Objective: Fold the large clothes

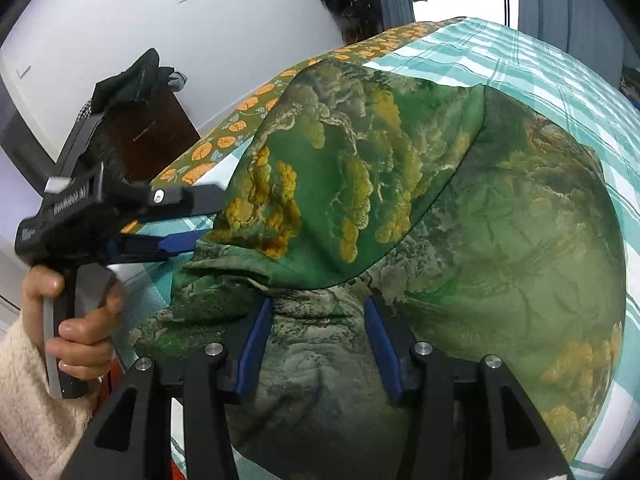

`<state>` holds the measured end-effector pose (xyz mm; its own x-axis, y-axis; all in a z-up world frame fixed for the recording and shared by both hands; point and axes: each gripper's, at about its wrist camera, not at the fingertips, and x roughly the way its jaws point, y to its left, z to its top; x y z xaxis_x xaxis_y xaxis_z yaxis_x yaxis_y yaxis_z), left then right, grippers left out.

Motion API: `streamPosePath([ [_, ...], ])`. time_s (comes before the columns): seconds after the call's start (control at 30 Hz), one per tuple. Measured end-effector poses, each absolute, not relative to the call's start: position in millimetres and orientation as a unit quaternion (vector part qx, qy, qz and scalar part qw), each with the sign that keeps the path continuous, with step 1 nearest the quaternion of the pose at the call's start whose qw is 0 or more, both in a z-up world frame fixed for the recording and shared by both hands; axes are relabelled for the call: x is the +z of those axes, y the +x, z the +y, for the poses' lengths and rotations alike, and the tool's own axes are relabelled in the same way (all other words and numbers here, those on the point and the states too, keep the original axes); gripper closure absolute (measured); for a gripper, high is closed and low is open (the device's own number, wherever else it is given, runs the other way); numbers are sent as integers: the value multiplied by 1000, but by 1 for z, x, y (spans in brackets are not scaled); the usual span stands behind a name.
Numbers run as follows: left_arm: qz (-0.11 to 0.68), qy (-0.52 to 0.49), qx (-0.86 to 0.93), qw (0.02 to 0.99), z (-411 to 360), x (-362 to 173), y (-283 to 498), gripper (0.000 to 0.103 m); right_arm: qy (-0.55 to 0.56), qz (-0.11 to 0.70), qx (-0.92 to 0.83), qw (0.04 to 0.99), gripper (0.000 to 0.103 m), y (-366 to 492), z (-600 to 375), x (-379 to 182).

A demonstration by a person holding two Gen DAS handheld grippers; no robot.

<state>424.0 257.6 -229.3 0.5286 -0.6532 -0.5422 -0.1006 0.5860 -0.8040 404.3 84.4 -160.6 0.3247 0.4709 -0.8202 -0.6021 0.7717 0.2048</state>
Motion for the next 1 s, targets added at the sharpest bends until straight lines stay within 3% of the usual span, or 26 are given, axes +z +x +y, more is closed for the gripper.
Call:
streamPosePath([
  [0.2, 517, -274, -128, 801, 217, -225, 442, 0, -89, 466, 321, 820, 53, 403, 88, -163],
  [0.4, 532, -291, -122, 786, 225, -239, 445, 0, -92, 454, 332, 822, 54, 387, 76, -147],
  [0.5, 536, -282, -127, 786, 225, -238, 445, 0, -44, 453, 350, 819, 47, 375, 40, -126],
  [0.63, 537, -282, -131, 784, 221, -240, 451, 0, 44, 437, 291, 850, 23, 374, -44, -114],
  [0.83, 540, -278, -135, 783, 213, -244, 460, 0, 189, 494, 228, 817, 23, 384, -138, -156],
  [1.0, 545, -273, -137, 781, 206, -250, 475, 0, 248, 516, 285, 769, 23, 396, -124, -190],
])
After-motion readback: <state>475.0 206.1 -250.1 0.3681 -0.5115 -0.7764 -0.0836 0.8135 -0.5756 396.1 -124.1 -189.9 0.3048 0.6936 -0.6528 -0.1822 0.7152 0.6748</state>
